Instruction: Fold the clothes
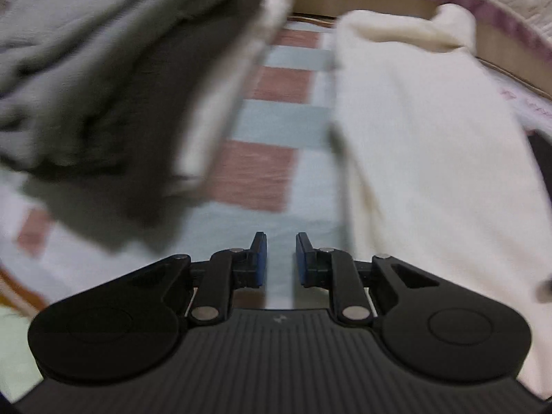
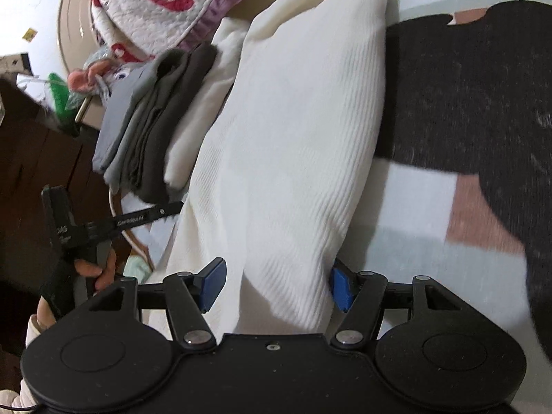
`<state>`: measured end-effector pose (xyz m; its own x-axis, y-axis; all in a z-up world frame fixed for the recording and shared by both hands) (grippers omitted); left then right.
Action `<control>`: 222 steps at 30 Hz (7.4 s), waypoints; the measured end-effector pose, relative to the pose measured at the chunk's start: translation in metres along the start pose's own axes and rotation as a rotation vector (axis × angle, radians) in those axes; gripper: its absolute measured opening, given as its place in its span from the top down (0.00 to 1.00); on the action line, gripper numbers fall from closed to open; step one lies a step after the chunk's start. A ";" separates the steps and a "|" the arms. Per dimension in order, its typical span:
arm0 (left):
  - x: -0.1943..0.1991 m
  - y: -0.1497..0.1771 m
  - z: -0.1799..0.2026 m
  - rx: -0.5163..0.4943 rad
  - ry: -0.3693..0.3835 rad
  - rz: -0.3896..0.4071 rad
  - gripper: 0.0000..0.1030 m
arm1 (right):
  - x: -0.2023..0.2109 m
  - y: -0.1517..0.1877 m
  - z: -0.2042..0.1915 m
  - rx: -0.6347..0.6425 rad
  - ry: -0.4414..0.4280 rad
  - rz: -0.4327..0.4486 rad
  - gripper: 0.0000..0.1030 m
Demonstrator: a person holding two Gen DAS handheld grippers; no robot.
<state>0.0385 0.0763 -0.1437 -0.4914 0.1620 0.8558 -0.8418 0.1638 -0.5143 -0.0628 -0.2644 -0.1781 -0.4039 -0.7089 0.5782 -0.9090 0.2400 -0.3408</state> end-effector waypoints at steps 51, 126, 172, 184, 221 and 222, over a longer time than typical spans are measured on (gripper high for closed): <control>0.082 0.056 0.070 -0.105 0.349 -0.220 0.42 | 0.115 0.109 -0.077 0.387 0.151 0.011 0.60; 0.128 0.111 0.044 0.388 0.337 -0.226 0.50 | 0.151 0.123 -0.008 -0.008 0.114 0.093 0.47; 0.134 0.105 0.005 0.079 0.108 -0.259 0.95 | 0.073 0.118 -0.068 0.141 -0.161 -0.314 0.82; 0.131 0.116 -0.007 0.141 0.156 -0.218 0.95 | 0.088 0.053 -0.047 0.110 0.099 -0.015 0.43; 0.132 0.099 -0.019 0.257 0.404 -0.205 0.96 | 0.028 0.123 -0.050 0.043 -0.199 -0.368 0.38; 0.133 0.099 -0.019 0.254 0.404 -0.198 0.96 | 0.024 0.123 -0.054 0.071 -0.201 -0.367 0.63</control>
<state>-0.1059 0.1321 -0.0816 -0.2334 0.5233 0.8195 -0.9624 -0.0036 -0.2717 -0.1900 -0.2159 -0.1657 -0.0204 -0.8555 0.5174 -0.9767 -0.0935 -0.1931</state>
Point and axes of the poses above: each gripper's, at about its wrist camera, not at the fingertips, and x roughly against the way its jaws point, z to its right, y to its underside, the point moved 2 cm from there along -x, roughly the way its jaws point, and after that the axes turned 1 degree about -z, right-handed, at the moved point
